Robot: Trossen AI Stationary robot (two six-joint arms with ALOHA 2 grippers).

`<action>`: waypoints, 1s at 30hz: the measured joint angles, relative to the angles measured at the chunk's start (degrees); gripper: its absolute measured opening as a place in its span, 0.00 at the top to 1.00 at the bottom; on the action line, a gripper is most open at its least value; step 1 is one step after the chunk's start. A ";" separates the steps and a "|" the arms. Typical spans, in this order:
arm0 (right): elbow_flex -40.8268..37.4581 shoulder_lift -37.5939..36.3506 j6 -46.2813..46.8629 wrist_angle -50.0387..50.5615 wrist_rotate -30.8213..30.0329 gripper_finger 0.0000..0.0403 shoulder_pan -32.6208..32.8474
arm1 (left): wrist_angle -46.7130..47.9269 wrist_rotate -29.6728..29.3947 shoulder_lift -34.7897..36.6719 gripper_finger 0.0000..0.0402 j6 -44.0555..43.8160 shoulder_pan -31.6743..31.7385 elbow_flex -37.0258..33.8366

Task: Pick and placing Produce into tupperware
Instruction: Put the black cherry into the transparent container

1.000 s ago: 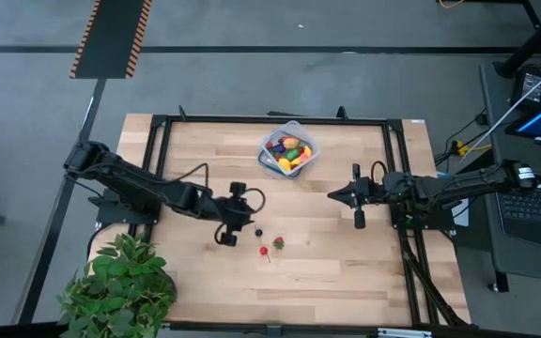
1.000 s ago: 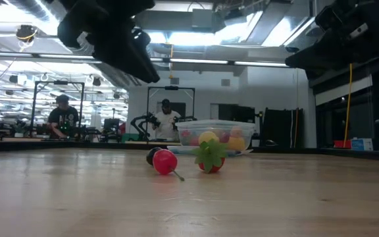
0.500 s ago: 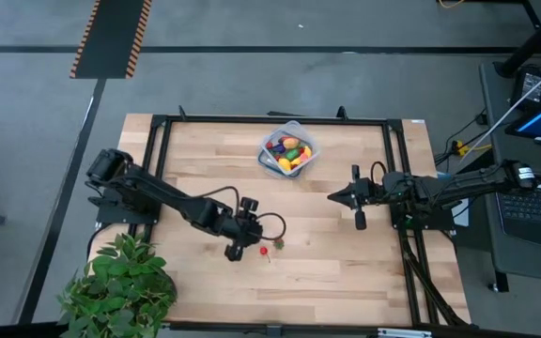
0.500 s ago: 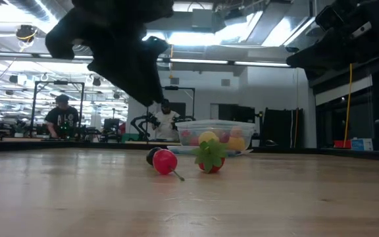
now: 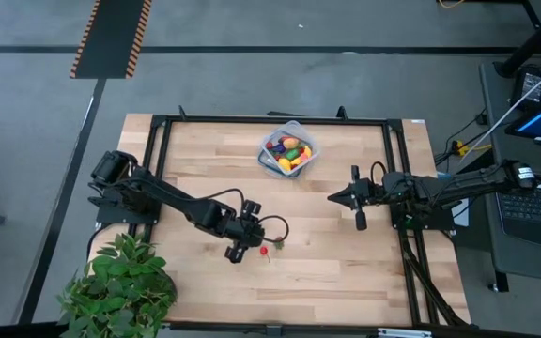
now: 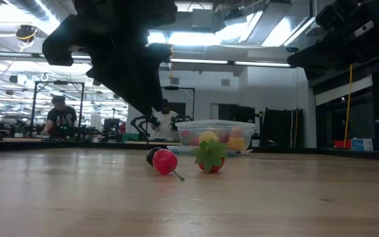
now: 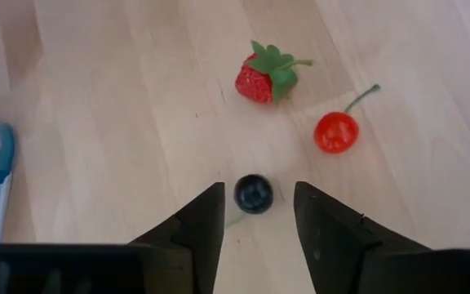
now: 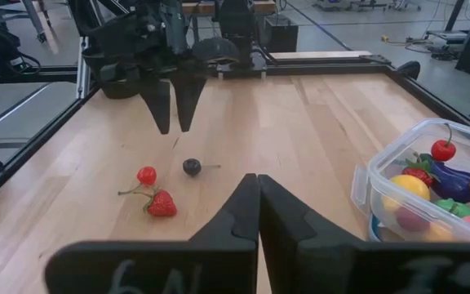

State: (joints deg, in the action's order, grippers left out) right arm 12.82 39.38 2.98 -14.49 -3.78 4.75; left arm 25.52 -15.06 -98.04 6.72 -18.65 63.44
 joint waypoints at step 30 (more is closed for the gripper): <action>0.02 0.15 0.01 -0.25 1.05 0.99 0.20 | -3.35 7.13 -7.56 0.66 4.07 4.90 0.00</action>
State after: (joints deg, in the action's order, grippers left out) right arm 12.84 39.53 2.99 -14.74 -2.73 4.95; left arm 22.17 -7.92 -105.60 10.79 -13.76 63.44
